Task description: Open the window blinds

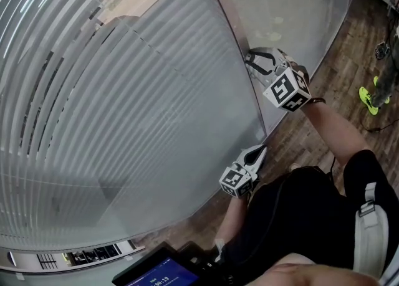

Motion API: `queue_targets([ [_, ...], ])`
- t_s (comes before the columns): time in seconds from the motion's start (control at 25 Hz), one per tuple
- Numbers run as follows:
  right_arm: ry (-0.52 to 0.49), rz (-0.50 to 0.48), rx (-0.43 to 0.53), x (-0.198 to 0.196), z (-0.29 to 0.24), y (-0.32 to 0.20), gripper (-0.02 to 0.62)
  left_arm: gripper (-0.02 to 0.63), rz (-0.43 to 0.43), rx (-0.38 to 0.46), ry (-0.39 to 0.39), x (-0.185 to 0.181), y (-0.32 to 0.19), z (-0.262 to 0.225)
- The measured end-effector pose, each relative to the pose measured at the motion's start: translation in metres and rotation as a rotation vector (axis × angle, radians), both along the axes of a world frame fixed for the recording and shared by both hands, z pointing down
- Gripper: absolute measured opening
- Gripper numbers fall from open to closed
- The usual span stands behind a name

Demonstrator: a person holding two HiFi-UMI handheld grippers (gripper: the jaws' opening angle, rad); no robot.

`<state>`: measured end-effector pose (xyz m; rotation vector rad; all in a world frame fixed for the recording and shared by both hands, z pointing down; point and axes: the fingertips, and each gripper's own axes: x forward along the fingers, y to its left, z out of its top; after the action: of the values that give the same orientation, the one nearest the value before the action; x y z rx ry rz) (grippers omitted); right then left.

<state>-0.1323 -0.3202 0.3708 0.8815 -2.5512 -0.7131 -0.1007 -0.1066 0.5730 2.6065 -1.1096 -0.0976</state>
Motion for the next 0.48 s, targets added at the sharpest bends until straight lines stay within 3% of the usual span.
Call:
queue_targets([
  [0.24,-0.350,-0.042,-0.417,0.003,0.008,-0.011,0.124,0.002,0.007,0.003,0.005,0.000,-0.002,0.000],
  [0.32,-0.406,-0.049,-0.488,0.005,0.005,-0.013,0.124,0.002,0.006,0.001,0.007,0.001,-0.003,0.000],
  [0.48,-0.440,-0.033,-0.532,0.007,0.002,-0.013,0.124,0.002,0.004,-0.002,0.011,0.000,-0.001,-0.001],
])
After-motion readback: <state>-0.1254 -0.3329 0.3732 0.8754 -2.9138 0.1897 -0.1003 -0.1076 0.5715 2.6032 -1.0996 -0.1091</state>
